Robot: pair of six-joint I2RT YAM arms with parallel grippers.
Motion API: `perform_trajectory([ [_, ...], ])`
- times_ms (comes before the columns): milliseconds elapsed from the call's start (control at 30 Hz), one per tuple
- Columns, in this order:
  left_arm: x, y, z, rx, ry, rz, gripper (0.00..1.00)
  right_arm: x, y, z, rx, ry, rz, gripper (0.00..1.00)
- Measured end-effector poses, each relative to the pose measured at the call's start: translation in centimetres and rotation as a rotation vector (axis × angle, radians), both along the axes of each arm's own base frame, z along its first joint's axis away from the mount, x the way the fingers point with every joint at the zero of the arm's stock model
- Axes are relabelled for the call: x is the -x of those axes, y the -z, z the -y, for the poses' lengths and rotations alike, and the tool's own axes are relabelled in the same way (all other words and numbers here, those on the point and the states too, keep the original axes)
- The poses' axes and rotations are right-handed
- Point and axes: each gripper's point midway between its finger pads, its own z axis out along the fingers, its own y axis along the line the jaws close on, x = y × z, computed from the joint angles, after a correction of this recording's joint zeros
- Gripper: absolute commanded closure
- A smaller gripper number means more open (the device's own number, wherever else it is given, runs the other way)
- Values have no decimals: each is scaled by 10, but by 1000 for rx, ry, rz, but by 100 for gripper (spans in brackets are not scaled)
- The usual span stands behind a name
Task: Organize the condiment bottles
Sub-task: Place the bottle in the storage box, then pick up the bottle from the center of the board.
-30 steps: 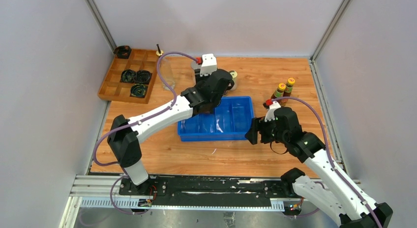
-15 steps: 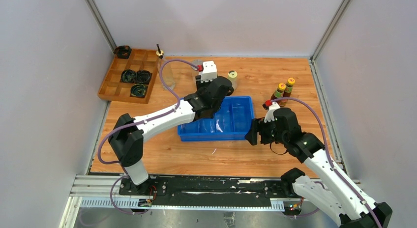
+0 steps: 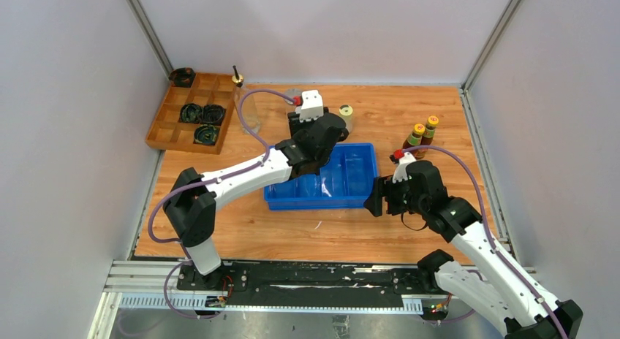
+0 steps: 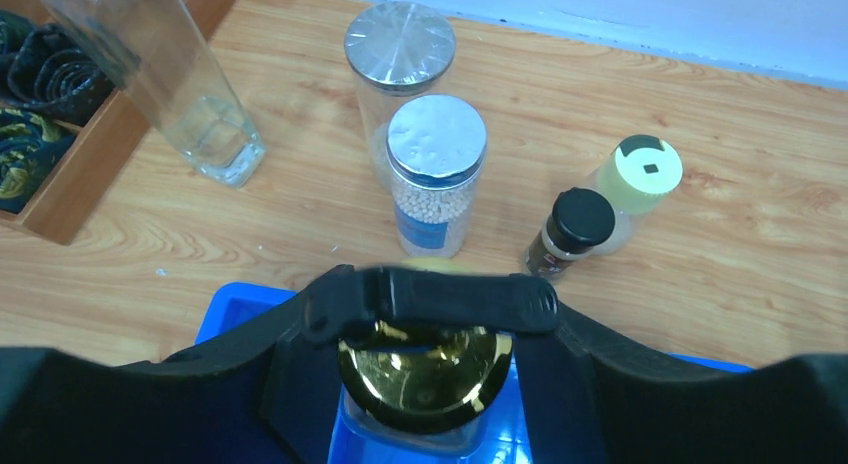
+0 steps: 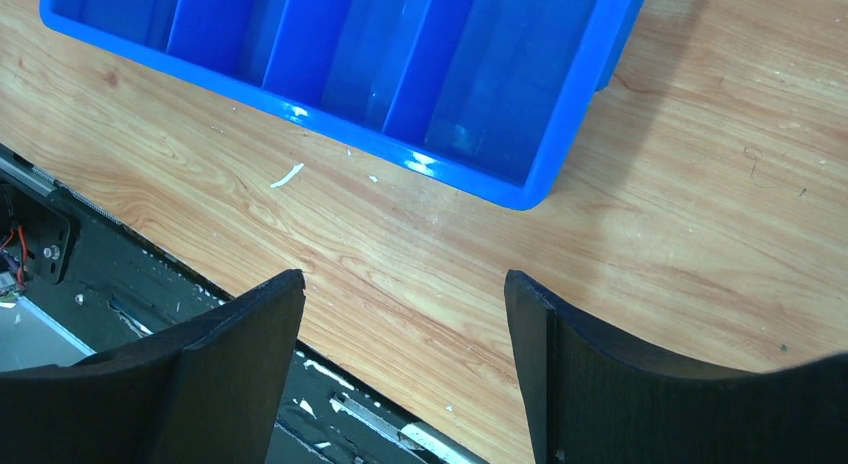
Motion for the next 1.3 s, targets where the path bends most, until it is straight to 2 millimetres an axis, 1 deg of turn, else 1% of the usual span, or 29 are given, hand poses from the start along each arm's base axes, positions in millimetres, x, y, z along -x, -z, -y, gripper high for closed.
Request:
perform_trajectory([
  [100,0,0,0,0,-1,-1,32,0,0,0,-2,-3,-1,21],
  [233,1,-1,-2,-10,-5,-7,29,1,0,-1,-4,-4,-1,21],
  [433,4,-6,-3,-26,11,-30,29,2,-2,-2,-11,-10,4,21],
  [533,13,-14,-3,-20,52,-57,30,2,-2,-2,-13,-11,3,21],
  [567,17,-18,-4,-16,64,-63,32,2,-2,-2,-13,-12,3,21],
  [633,32,-30,-4,10,107,-67,36,2,-2,-2,-15,-15,2,21],
  [700,58,-43,-5,55,168,-61,37,3,-3,-3,-18,-16,2,21],
  [800,95,-54,-14,99,235,-51,34,3,-3,-3,-20,-16,3,21],
  [867,116,-55,-27,113,255,-51,27,3,-3,-3,-21,-18,2,21],
  [900,122,-55,-36,113,251,-51,25,3,-4,-4,-25,-19,1,21],
  [967,128,-54,-58,100,214,-43,22,4,-4,-4,-29,-21,-1,21],
  [1033,129,-58,-81,81,164,-30,22,5,-5,-5,-34,-23,-3,21],
  [1067,126,-62,-91,81,141,-23,22,5,-5,-6,-37,-26,-4,21],
  [1133,115,-67,-116,78,68,-9,22,6,-5,-7,-43,-31,-9,21],
  [1233,85,-70,-168,54,-90,-4,24,7,-8,-8,-49,-35,-9,21],
  [1300,69,-69,-191,22,-161,-11,24,7,-14,-8,-56,-35,2,21],
])
